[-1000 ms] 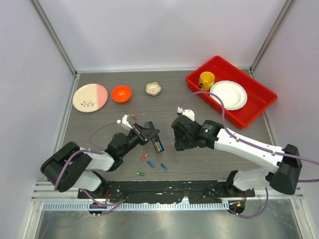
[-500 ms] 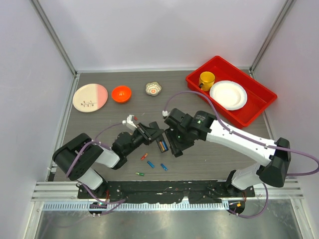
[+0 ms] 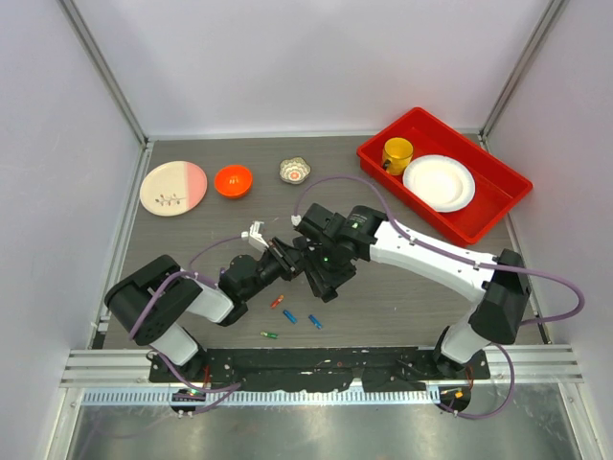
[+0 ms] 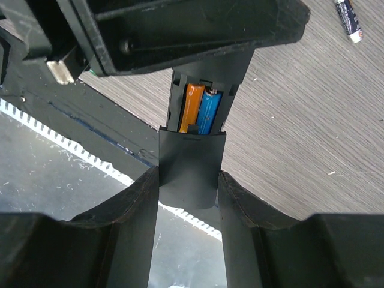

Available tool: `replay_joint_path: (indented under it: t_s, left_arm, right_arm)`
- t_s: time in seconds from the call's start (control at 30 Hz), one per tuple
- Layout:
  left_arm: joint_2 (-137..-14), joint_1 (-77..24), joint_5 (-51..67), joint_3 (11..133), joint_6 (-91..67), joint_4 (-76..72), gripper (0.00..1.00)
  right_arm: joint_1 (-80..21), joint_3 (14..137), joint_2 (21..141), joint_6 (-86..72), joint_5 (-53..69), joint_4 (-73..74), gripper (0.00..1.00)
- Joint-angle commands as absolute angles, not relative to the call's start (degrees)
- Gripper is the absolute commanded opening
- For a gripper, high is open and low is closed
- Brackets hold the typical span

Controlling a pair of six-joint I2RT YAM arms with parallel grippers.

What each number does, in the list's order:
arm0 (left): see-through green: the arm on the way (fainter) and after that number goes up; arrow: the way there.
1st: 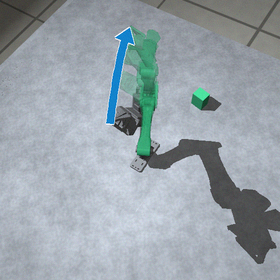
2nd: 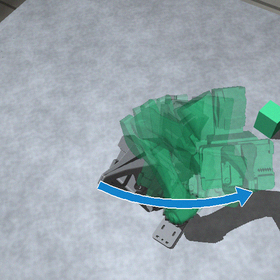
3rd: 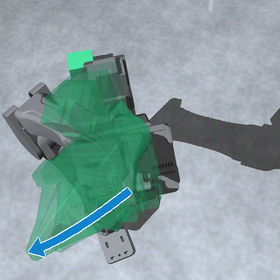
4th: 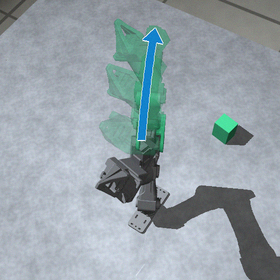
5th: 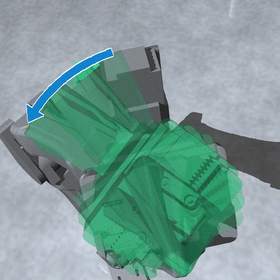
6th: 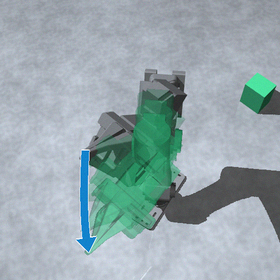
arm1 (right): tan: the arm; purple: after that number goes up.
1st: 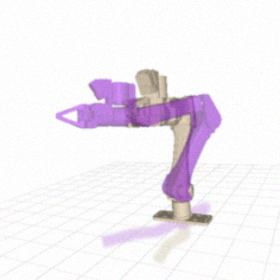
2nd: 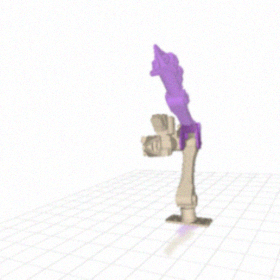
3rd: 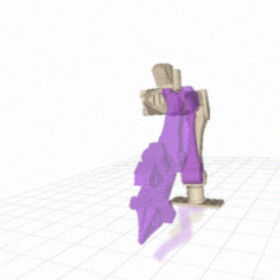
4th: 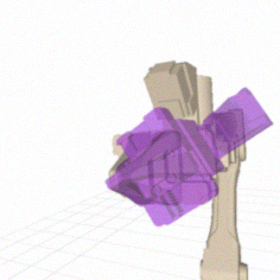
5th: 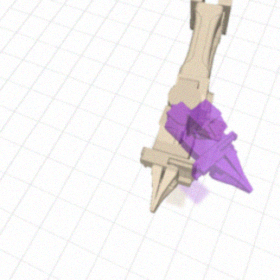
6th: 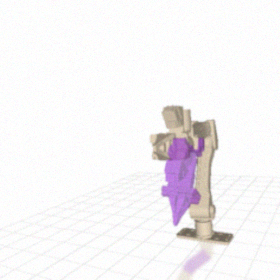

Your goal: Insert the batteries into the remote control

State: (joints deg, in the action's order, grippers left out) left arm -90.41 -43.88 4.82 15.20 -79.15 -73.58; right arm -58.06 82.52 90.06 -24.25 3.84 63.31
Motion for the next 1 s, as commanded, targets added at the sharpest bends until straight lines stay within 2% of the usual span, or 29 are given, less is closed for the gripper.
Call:
replay_joint_path:
  t_s: [0.0,0.97]
  left_arm:
    - [-90.18,-44.21,4.66,16.44,-79.28,-88.59,0.0]
    - [-87.45,-45.61,1.58,15.03,-75.94,-88.59,0.0]
  right_arm:
    - [-58.45,84.73,90.79,-23.38,4.75,61.88,0.01]
    - [-57.74,82.18,91.93,-27.68,0.35,56.95,0.01]
